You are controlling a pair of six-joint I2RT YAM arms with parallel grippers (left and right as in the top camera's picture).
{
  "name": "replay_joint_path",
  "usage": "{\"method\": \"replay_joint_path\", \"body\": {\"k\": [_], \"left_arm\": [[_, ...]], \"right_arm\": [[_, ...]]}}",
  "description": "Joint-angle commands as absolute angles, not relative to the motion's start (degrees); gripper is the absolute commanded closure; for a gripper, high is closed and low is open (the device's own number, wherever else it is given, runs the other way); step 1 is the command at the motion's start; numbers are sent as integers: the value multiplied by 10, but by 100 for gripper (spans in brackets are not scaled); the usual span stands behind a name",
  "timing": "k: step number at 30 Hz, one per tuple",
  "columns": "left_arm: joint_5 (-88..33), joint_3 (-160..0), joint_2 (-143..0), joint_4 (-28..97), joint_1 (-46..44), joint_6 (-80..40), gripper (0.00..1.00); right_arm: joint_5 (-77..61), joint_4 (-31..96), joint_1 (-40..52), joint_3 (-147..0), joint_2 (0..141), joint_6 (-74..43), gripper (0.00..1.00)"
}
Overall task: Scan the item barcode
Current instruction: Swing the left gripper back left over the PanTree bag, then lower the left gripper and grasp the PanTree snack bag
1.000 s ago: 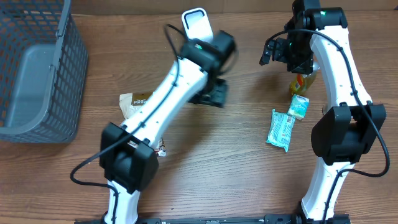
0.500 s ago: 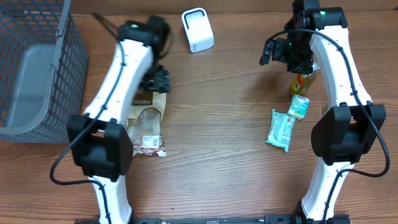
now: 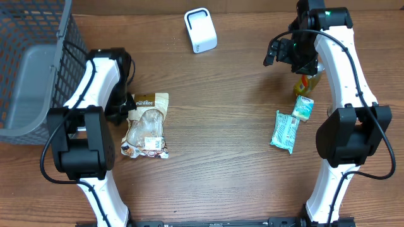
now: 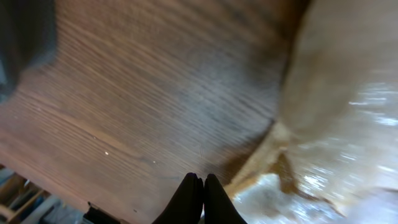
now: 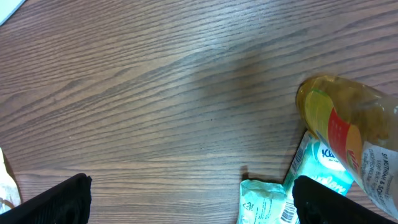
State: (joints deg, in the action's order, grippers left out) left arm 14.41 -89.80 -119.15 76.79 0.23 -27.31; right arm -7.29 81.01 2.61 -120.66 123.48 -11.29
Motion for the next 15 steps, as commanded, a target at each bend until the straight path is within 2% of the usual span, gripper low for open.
{"method": "replay_joint_path", "body": {"k": [1,11,15], "left_arm": [[118,-854,-1188,743,3,-289,94],[-112,-817,-1188,701,-40,-209,96],[-141,-817,-1188,695,-74,-210,96]], "right_arm": [[-76,808,25,-1221,1225,-108,0],[-76,808,25,-1221,1225,-108,0],[-76,808,25,-1221,1225,-108,0]]}}
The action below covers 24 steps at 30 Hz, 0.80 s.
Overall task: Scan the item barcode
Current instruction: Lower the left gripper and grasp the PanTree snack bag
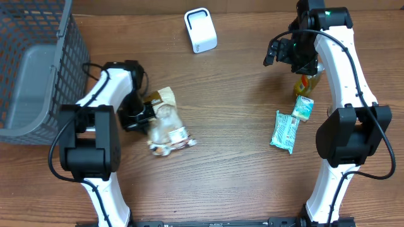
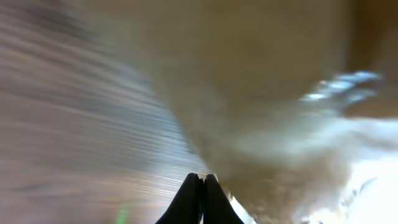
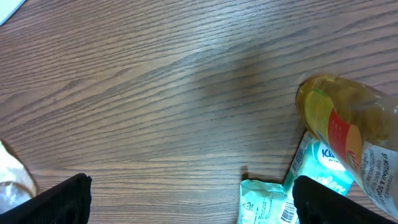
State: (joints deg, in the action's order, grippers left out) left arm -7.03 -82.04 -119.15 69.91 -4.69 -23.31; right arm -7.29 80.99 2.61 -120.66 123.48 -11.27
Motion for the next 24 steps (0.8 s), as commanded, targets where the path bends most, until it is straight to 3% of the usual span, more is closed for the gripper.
{"method": "replay_joint_path", "body": {"k": [1,8,18,24], "left_arm": [[-140,-817,-1188,694,-81,-209,96],[-136,-817,-1188,689,-119,-209,96],[-135,-886,-1162,759,-97,-166,96],[-79,-926,-1137,685,-97,-156,92]], "right_arm": [[-76,808,25,-1221,1225,-108,0],[-76,808,25,-1221,1225,-108,0],[-76,808,25,-1221,1225,-108,0],[-76,808,25,-1221,1225,-108,0]]}}
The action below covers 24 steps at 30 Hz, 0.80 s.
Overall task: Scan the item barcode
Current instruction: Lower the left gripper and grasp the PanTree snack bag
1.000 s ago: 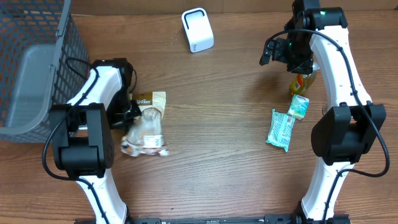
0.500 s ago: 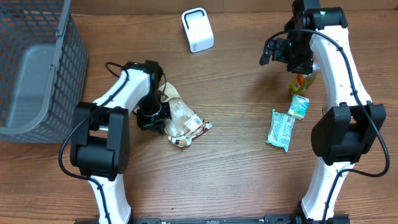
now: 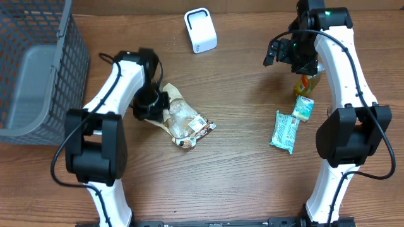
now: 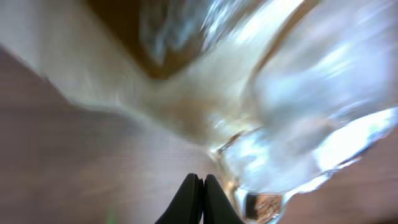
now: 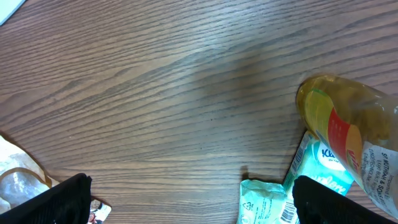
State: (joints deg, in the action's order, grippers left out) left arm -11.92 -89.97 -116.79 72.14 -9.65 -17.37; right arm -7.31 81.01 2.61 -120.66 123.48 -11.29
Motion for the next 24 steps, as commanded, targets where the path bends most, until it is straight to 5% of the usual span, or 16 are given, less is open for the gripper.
{"method": "replay_joint_path", "body": {"k": [1,4,7,18,24], "left_arm": [[-65,-926,-1138,665,-97,-155,91],[-35,-926,-1140,623,-97,-147,75],[-33,-919,-1141,590,-98,-123,83],[-48,-901,-1141,598,-99,15,63],[-47,-886,-1141,610,-99,8,63]], "right_arm": [[-76,808,25,-1221,1225,-108,0],[-76,808,25,-1221,1225,-108,0],[-76,808,25,-1221,1225,-108,0],[-76,808,25,-1221,1225,-108,0],[-76,808,25,-1221,1225,-108,0]]}}
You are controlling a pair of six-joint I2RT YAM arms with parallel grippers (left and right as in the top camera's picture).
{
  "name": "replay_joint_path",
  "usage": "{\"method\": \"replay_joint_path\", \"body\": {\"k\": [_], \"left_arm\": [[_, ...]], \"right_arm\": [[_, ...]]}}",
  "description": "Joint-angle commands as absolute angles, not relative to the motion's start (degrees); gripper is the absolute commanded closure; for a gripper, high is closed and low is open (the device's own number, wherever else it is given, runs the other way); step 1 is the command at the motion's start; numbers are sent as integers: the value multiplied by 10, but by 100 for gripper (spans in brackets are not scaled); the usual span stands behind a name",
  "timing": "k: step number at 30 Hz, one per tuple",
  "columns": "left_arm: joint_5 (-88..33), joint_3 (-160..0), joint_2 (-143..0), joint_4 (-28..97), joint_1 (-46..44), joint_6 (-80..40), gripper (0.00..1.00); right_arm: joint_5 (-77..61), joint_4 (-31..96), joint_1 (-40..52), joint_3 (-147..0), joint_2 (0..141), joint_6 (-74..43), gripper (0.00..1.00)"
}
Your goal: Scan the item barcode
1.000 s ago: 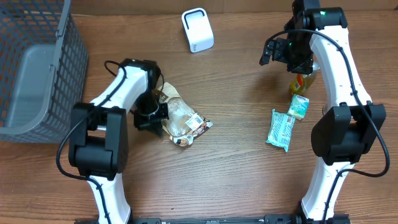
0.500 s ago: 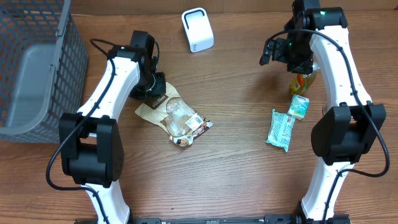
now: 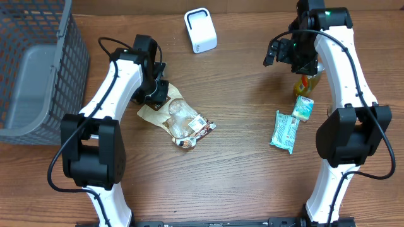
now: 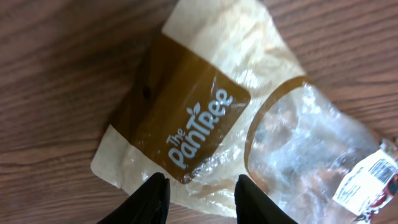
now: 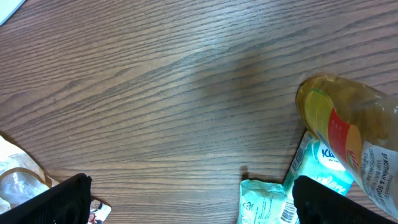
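A clear snack bag with a brown "The PanTree" band lies flat on the table's middle left; a white barcode label shows at its lower right end. My left gripper hovers open just over the bag's brown end, holding nothing. The white scanner stands at the back centre. Far right and high up, my right gripper is open and empty.
A grey wire basket takes the left edge. By the right arm stand a yellow bottle, a small green carton and a teal wipes pack. Bare wood lies between bag and scanner.
My left gripper has opened, let go of the snack bag and drawn slightly back towards the far side. The bag lies where it was. The right arm is unchanged.
The bag first lay lengthwise near the left side with my left gripper shut at its top edge. Then the shut gripper and the bag were further right and the bag turned. By now the bag rests diagonally, label outward, and the gripper is open above it.
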State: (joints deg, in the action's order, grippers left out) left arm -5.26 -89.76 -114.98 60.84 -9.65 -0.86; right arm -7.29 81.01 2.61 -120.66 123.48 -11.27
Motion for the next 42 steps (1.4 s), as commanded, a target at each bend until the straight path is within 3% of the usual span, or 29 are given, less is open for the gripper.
{"method": "replay_joint_path", "body": {"k": [1,5,10,18,27,38,42], "left_arm": [[-47,-880,-1141,608,-99,1,63],[-41,-858,-1141,594,-99,-14,64],[58,-839,-1141,559,-94,-118,85],[66,-806,-1141,493,-87,-153,88],[-54,-735,-1141,512,-91,-152,82],[-239,-722,-1141,673,-91,-75,82],[-263,-747,-1141,718,-87,-19,91]], "right_arm": [[-76,808,25,-1221,1225,-108,0],[-76,808,25,-1221,1225,-108,0],[-76,808,25,-1221,1225,-108,0],[-76,808,25,-1221,1225,-108,0],[-76,808,25,-1221,1225,-108,0],[-76,808,25,-1221,1225,-108,0],[-76,808,25,-1221,1225,-108,0]]}}
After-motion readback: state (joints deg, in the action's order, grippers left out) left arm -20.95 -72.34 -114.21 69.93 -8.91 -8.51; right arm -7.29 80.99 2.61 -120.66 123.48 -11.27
